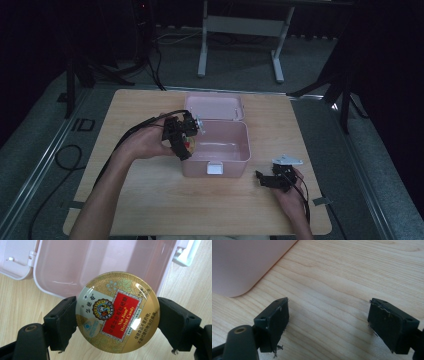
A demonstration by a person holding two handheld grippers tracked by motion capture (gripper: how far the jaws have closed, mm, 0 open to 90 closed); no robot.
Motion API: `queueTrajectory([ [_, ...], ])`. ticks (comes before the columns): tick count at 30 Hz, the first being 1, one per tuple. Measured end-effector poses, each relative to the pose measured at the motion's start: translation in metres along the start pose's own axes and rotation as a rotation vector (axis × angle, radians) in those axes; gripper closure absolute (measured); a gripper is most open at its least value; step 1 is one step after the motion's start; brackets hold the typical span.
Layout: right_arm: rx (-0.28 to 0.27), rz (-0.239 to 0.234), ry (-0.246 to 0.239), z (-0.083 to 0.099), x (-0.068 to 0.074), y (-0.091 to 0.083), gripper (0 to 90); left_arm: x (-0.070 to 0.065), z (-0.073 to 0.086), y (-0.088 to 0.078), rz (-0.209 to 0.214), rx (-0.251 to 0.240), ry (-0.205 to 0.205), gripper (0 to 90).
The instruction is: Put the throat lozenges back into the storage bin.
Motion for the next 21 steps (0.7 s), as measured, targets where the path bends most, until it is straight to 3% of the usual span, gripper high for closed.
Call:
queueTrajectory([
  [21, -0.001, 0.000, 0.001, 0.0000, 0.0001, 0.0001, 17.0, 0.0016, -0.0104, 0.0061, 0.008, 0.000, -0.012, 20.6],
])
Point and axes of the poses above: each handheld gripper's, and its own axes: y roughly forward along the jaws, z roughly out of its underside, x roughly to its left, the point moved 3 cm from there along y, roughly forward along the jaws
